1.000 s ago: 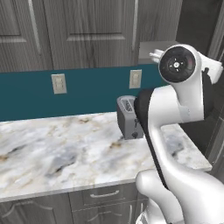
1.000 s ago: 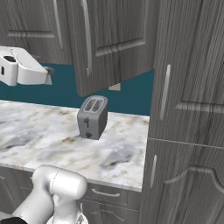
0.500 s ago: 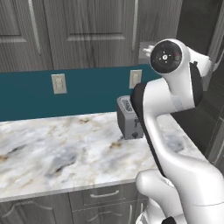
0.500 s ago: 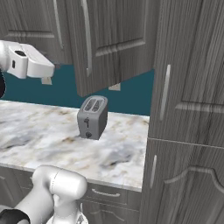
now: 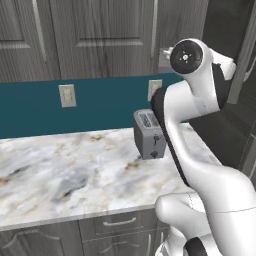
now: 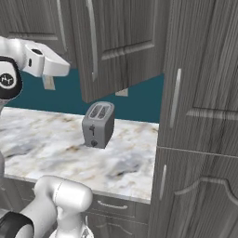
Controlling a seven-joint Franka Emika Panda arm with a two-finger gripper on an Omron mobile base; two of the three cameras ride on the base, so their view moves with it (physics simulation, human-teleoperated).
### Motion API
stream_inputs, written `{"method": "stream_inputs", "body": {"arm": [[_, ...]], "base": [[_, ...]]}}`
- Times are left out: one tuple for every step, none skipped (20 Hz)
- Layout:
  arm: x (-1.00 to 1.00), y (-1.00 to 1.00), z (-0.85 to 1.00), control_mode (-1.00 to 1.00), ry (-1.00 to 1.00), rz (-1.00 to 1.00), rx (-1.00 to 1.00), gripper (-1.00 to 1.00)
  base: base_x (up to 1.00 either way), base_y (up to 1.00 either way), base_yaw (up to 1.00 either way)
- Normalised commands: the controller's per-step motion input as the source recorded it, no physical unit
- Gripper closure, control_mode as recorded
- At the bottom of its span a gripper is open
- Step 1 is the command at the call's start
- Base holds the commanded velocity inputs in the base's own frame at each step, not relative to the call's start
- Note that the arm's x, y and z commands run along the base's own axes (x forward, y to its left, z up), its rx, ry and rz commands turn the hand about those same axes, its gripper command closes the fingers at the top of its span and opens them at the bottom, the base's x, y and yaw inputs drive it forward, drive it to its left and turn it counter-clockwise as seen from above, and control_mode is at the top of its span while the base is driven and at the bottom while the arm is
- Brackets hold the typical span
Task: Open the cabinet and move the ladle to the pot. Then close the cabinet.
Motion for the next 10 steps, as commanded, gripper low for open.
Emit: {"method": "stream_inputs", "body": {"arm": [[0.19,-0.41,0.0,-1.0,0.0,0.0,0.0,-1.0],[0.2,-0.4,0.0,-1.0,0.0,0.0,0.0,-1.0],[0.21,-0.39,0.0,-1.0,0.0,0.0,0.0,-1.0],[0.23,-0.39,0.0,-1.0,0.0,0.0,0.0,-1.0],[0.24,-0.35,0.0,-1.0,0.0,0.0,0.0,-1.0],[0.24,-0.35,0.0,-1.0,0.0,0.0,0.0,-1.0],[0.21,-0.36,0.0,-1.0,0.0,0.0,-0.01,-1.0],[0.2,-0.36,0.0,-1.0,0.0,0.0,-0.01,-1.0],[0.11,-0.39,0.0,-1.0,0.0,0.0,-0.01,-1.0],[0.0,-0.41,0.0,-1.0,0.0,0.0,-0.02,-1.0]], "base": [[0.0,0.0,0.0],[0.0,0.0,0.0],[0.0,0.0,0.0],[0.0,0.0,0.0],[0.0,0.0,0.0],[0.0,0.0,0.0],[0.0,0.0,0.0],[0.0,0.0,0.0],[0.0,0.0,0.0],[0.0,0.0,0.0]]}}
